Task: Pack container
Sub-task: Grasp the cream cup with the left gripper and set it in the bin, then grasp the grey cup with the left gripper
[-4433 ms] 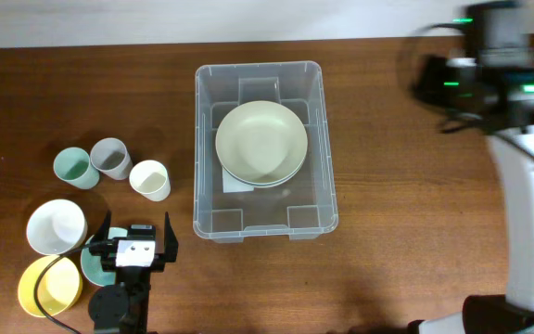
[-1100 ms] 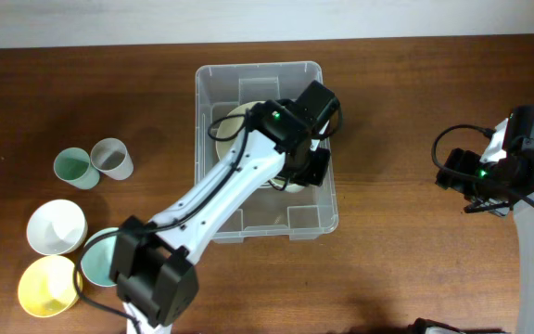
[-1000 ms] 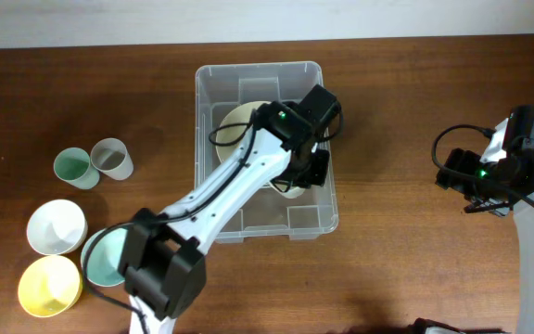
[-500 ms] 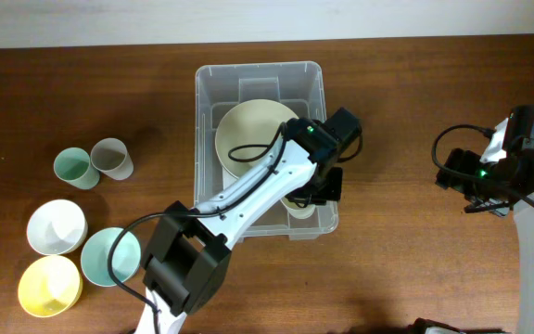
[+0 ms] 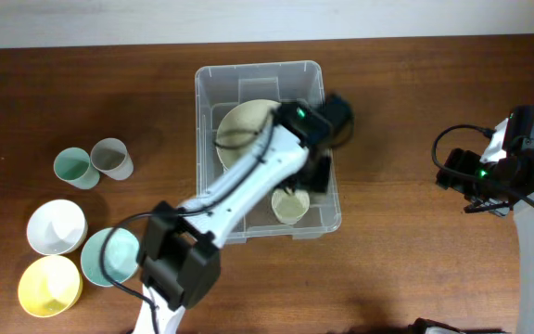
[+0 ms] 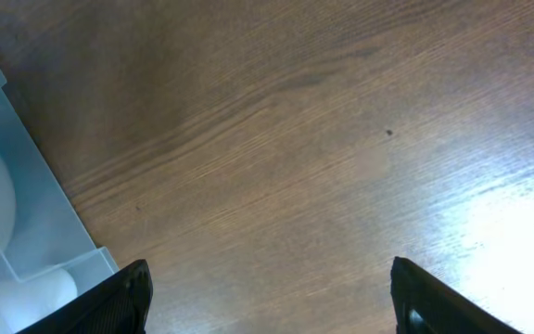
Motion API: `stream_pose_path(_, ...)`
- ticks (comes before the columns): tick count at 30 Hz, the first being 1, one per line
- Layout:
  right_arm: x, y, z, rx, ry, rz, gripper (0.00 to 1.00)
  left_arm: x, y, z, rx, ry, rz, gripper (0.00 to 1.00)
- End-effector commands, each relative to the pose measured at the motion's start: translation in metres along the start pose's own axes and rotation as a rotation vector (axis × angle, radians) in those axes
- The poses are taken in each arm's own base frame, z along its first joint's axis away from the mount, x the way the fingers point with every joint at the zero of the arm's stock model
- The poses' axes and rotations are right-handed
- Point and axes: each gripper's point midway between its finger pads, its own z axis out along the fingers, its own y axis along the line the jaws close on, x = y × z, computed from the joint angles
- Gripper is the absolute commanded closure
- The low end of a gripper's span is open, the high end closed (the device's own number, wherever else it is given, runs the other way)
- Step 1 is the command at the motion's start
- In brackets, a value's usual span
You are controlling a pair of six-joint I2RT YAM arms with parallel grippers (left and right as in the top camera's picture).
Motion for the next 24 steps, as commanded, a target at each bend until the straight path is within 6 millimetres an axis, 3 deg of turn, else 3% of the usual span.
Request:
stream_pose_path(1,0.001,0.000,0.000,-0.001,0.000,-0.008,0.22,-0.044,0.052,-0.073,-0.073,-0.216,-0.052,0.40)
stream_pose_path(4,0.001,0.000,0.000,-0.001,0.000,-0.008,0.22,-0.056,0.106,-0.114,-0.140,-0.302,-0.159,0.39)
stream_pose_path(5,0.001,0.000,0.000,-0.001,0.000,-0.008,0.22,-0.058,0.130,-0.125,-0.161,-0.320,-0.210,0.33)
stream_pose_path(10,0.001,0.000,0.000,-0.001,0.000,-0.008,0.22,-0.050,0.232,-0.137,-0.236,-0.277,-0.441,0.14)
stream_pose_path(11,0.001,0.000,0.000,-0.001,0.001,-0.008,0.22,-0.046,0.260,-0.135,-0.255,-0.253,-0.507,0.13)
stream_pose_path(13,0.001,0.000,0.000,-0.001,0.001,-0.008,0.22,-0.040,0.294,-0.128,-0.277,-0.224,-0.582,0.06)
stream_pose_path(16,0.001,0.000,0.000,-0.001,0.001,-0.008,0.22,-0.037,0.330,-0.109,-0.299,-0.191,-0.605,0.07)
stream_pose_path(20,0.002,0.000,0.000,-0.001,0.002,-0.008,0.22,-0.027,0.360,-0.061,-0.282,-0.118,-0.645,0.07)
stream_pose_path(24,0.002,0.000,0.000,-0.001,0.002,-0.008,0.22,-0.021,0.375,-0.016,-0.270,-0.090,-0.620,0.07)
